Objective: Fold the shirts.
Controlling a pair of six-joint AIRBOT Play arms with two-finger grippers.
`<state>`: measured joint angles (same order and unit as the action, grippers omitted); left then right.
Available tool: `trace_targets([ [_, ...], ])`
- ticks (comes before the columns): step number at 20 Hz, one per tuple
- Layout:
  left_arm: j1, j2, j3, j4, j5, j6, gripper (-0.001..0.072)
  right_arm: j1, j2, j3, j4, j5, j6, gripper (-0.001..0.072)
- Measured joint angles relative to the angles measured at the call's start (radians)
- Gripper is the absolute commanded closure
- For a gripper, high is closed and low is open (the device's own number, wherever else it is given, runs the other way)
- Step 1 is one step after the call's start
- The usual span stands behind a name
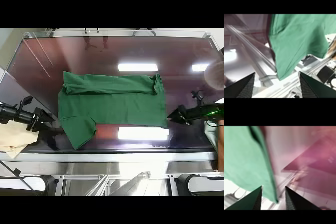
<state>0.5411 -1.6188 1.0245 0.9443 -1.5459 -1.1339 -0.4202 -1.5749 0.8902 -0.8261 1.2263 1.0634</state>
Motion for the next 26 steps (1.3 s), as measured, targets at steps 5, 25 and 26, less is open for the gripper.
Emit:
trace_targets([
  [5, -0.039, 0.022, -0.060, 0.022, 0.039, -0.030, 0.0120, 0.118, -0.028, -0.016, 0.031, -0.037, 0.006, 0.0641],
  [25, -0.219, 0.136, -0.124, 0.112, 0.196, -0.030, 0.0691, -0.043, 0.037, -0.020, 0.135, 0.158, -0.053, 0.0695],
  [26, -0.183, 0.166, -0.124, 0.089, 0.184, -0.029, 0.0691, -0.073, 0.047, -0.020, 0.139, 0.168, -0.053, 0.0694],
])
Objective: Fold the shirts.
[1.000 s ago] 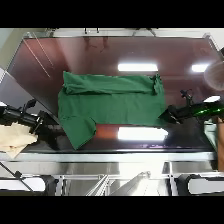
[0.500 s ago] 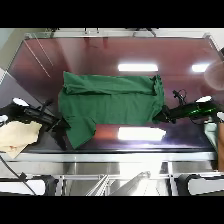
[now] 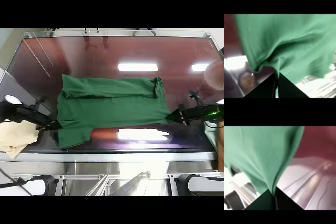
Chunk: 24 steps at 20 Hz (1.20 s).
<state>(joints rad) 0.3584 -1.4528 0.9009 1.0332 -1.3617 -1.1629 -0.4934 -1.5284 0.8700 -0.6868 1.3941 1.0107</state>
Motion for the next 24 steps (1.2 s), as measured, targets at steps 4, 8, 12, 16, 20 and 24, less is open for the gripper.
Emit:
trace_targets([
  [4, 0.102, 0.064, 0.003, -0.128, -0.030, 0.074, 0.0690, -0.034, 0.016, 0.000, 0.087, 0.009, -0.036, 0.0694],
  [8, 0.095, 0.048, 0.079, -0.294, -0.032, 0.136, 0.0690, 0.039, 0.020, 0.008, 0.272, -0.088, -0.119, 0.0695],
  [12, 0.034, -0.069, 0.299, -0.412, -0.038, 0.150, 0.0690, 0.120, -0.003, 0.075, 0.400, -0.245, -0.170, 0.0695],
  [16, -0.021, -0.274, 0.593, -0.455, -0.042, 0.100, 0.0691, 0.184, -0.076, 0.178, 0.445, -0.404, -0.190, 0.0695],
  [20, -0.058, -0.501, 0.839, -0.469, -0.052, 0.055, 0.0693, 0.226, -0.187, 0.257, 0.459, -0.493, -0.214, 0.0694],
  [24, -0.076, -0.684, 1.023, -0.471, -0.077, 0.027, 0.0336, 0.248, -0.264, 0.284, 0.459, -0.521, -0.258, 0.0362],
])
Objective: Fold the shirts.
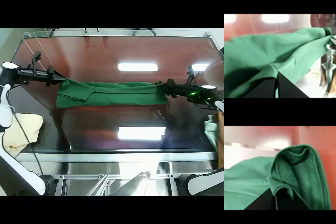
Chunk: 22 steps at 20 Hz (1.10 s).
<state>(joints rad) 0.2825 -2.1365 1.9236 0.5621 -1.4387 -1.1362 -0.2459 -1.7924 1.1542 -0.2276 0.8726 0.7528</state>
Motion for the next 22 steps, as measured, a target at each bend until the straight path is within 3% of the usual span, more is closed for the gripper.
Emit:
trace_targets([
  [1, 0.000, -0.029, 0.035, 0.000, -0.011, -0.011, -0.0013, 0.000, -0.005, 0.005, -0.008, 0.006, -0.015, 0.0208],
  [3, 0.006, -0.057, 0.093, -0.007, -0.029, -0.040, -0.0013, -0.020, 0.003, 0.034, -0.061, 0.064, -0.031, 0.0193],
  [4, 0.016, -0.056, 0.110, -0.007, -0.032, -0.048, -0.0013, -0.037, 0.016, 0.056, -0.107, 0.089, -0.019, 0.0069],
  [5, 0.028, -0.046, 0.117, -0.007, -0.028, -0.058, -0.0013, -0.056, 0.027, 0.084, -0.168, 0.108, 0.015, 0.0009],
  [6, 0.041, -0.029, 0.117, -0.007, -0.019, -0.061, 0.0005, -0.076, 0.035, 0.108, -0.230, 0.121, 0.057, 0.0009],
  [10, 0.090, 0.053, 0.095, -0.010, 0.004, -0.071, 0.0270, -0.122, 0.024, 0.168, -0.377, 0.146, 0.199, 0.0009],
  [11, 0.098, 0.071, 0.092, -0.010, 0.004, -0.076, 0.0385, -0.122, 0.009, 0.174, -0.389, 0.154, 0.218, 0.0009],
  [13, 0.101, 0.098, 0.088, -0.010, -0.008, -0.076, 0.0698, -0.111, -0.025, 0.182, -0.385, 0.169, 0.241, 0.0009],
  [16, 0.087, 0.118, 0.086, -0.009, -0.030, -0.076, 0.0708, -0.067, -0.075, 0.188, -0.328, 0.197, 0.254, 0.0011],
  [17, 0.077, 0.121, 0.085, -0.006, -0.038, -0.076, 0.0696, -0.048, -0.087, 0.190, -0.308, 0.204, 0.255, 0.0045],
  [19, 0.047, 0.124, 0.085, -0.006, -0.043, -0.076, 0.0692, -0.009, -0.109, 0.195, -0.296, 0.210, 0.261, 0.0396],
  [21, 0.002, 0.117, 0.085, -0.006, -0.051, -0.076, 0.0692, 0.026, -0.127, 0.204, -0.294, 0.212, 0.266, 0.0694],
  [22, -0.029, 0.108, 0.085, -0.006, -0.055, -0.076, 0.0692, 0.040, -0.132, 0.209, -0.279, 0.213, 0.269, 0.0695],
])
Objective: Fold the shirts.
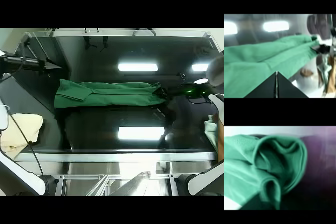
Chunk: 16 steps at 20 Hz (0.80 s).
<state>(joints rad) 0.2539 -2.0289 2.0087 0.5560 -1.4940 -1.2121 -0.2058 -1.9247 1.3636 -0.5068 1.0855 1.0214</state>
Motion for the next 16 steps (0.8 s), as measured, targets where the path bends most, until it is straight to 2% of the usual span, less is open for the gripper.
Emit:
trace_targets([
  [4, -0.117, -0.042, 0.000, 0.001, -0.038, 0.001, 0.0692, 0.017, 0.000, 0.040, 0.037, 0.037, 0.000, 0.0696],
  [8, -0.172, -0.047, 0.001, 0.001, -0.074, 0.008, 0.0691, -0.020, 0.072, 0.093, 0.049, 0.093, 0.029, 0.0696],
  [12, -0.136, 0.026, 0.001, -0.007, -0.111, 0.016, 0.0691, -0.035, 0.172, 0.111, 0.056, 0.149, 0.064, 0.0696],
  [16, -0.035, 0.183, 0.002, -0.076, -0.127, 0.023, 0.0690, 0.061, 0.254, 0.116, 0.067, 0.160, 0.095, 0.0695],
])
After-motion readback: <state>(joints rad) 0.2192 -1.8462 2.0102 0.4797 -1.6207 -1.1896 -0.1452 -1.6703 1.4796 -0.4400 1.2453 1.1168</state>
